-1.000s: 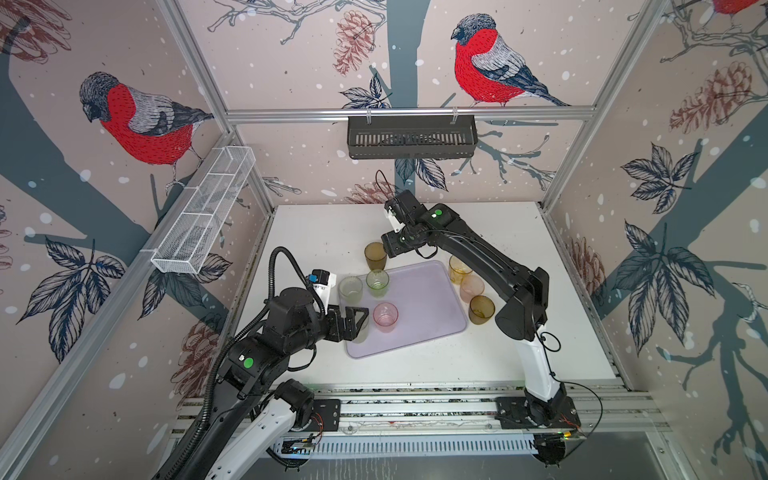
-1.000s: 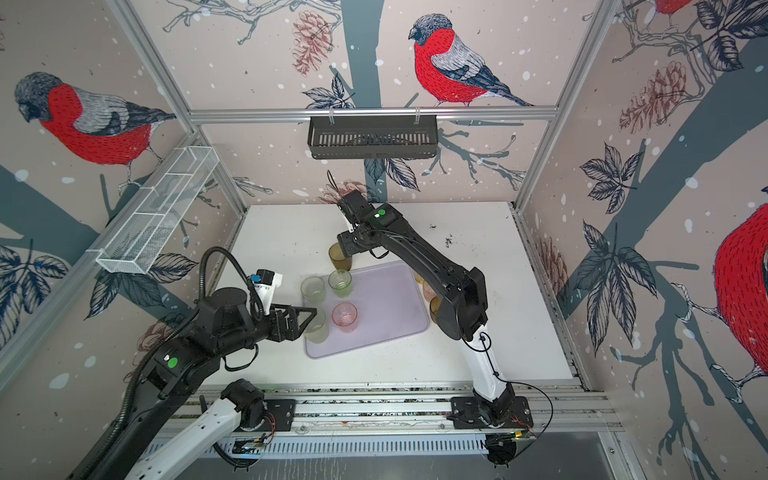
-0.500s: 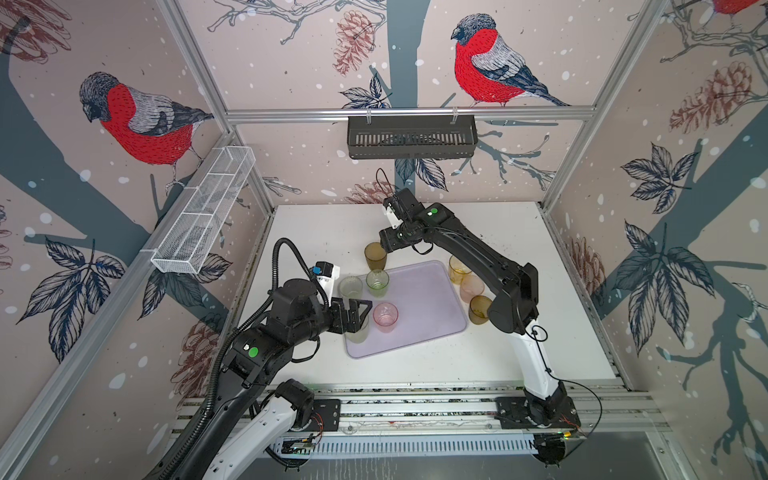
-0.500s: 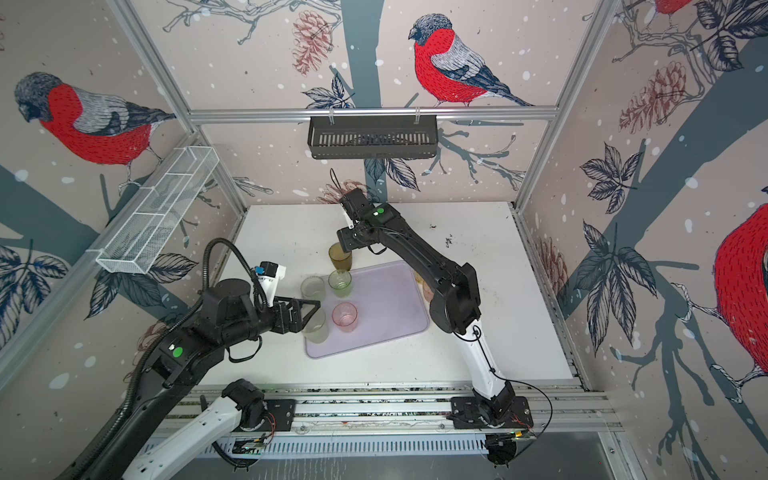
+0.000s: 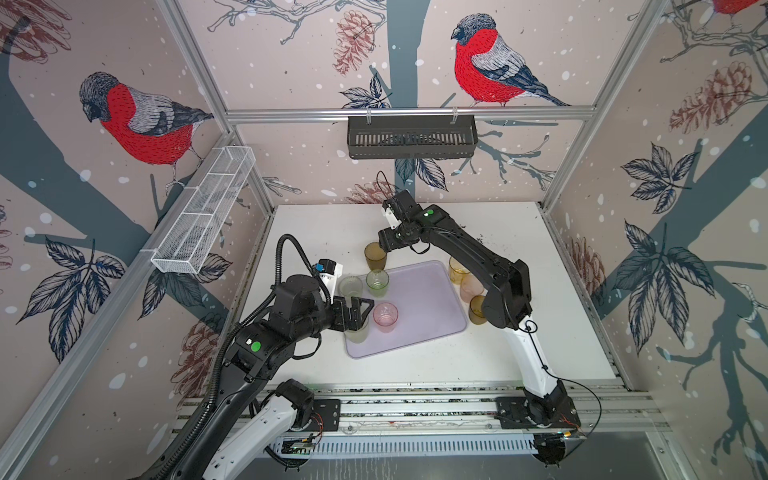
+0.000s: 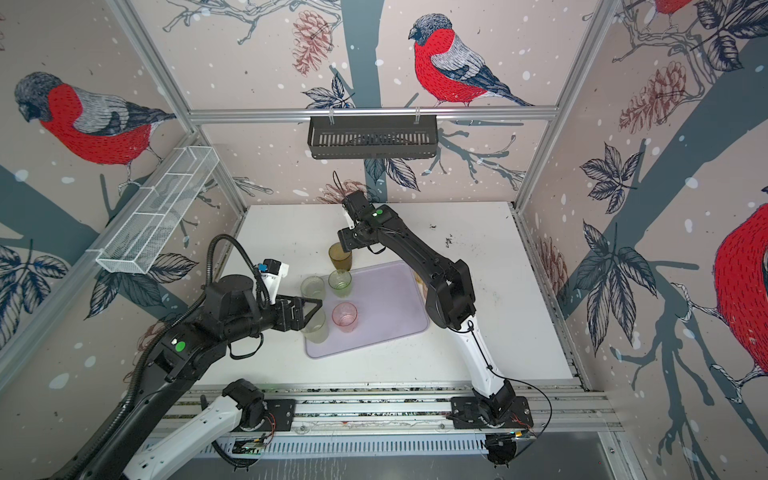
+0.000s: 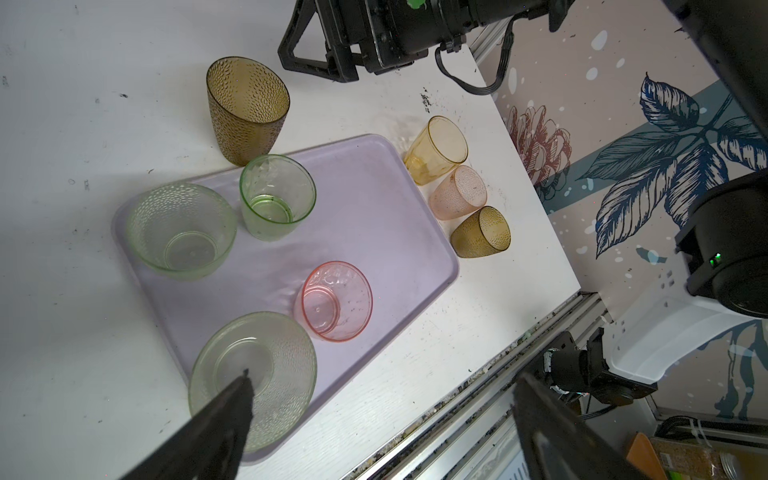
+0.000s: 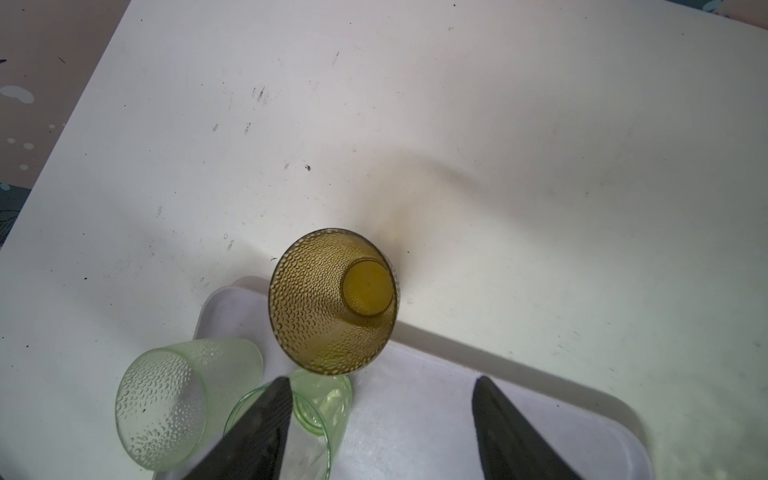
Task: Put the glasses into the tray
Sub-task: 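Lower the open right gripper around the amber dotted glass rim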
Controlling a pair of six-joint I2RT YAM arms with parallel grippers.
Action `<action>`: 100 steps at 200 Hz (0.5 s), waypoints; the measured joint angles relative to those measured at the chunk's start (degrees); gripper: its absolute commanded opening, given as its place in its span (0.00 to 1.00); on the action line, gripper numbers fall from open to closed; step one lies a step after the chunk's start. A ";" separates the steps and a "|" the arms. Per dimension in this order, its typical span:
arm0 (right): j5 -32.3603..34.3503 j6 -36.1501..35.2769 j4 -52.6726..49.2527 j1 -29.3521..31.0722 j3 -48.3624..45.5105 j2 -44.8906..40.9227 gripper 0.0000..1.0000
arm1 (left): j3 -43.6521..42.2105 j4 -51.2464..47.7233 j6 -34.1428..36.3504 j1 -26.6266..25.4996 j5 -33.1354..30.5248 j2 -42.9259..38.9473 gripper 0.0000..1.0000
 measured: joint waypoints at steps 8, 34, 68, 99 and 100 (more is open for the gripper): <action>-0.22 0.02 0.20 -0.02 0.00 0.31 0.71 | 0.09 0.04 0.00 0.00 -0.02 0.20 0.97; -1.11 0.04 0.59 -0.02 0.00 0.98 0.74 | 0.09 0.07 -0.02 0.00 -0.02 0.17 0.97; -1.42 0.07 1.62 -0.07 0.04 1.62 0.75 | 0.09 0.04 -0.04 0.00 -0.02 0.20 0.97; -1.73 0.07 2.05 -0.35 0.07 2.43 0.75 | 0.20 0.04 -0.04 0.00 -0.04 0.52 0.97; -1.75 0.07 2.10 -0.35 0.07 2.47 0.75 | 0.20 0.04 -0.04 0.00 -0.04 0.52 0.97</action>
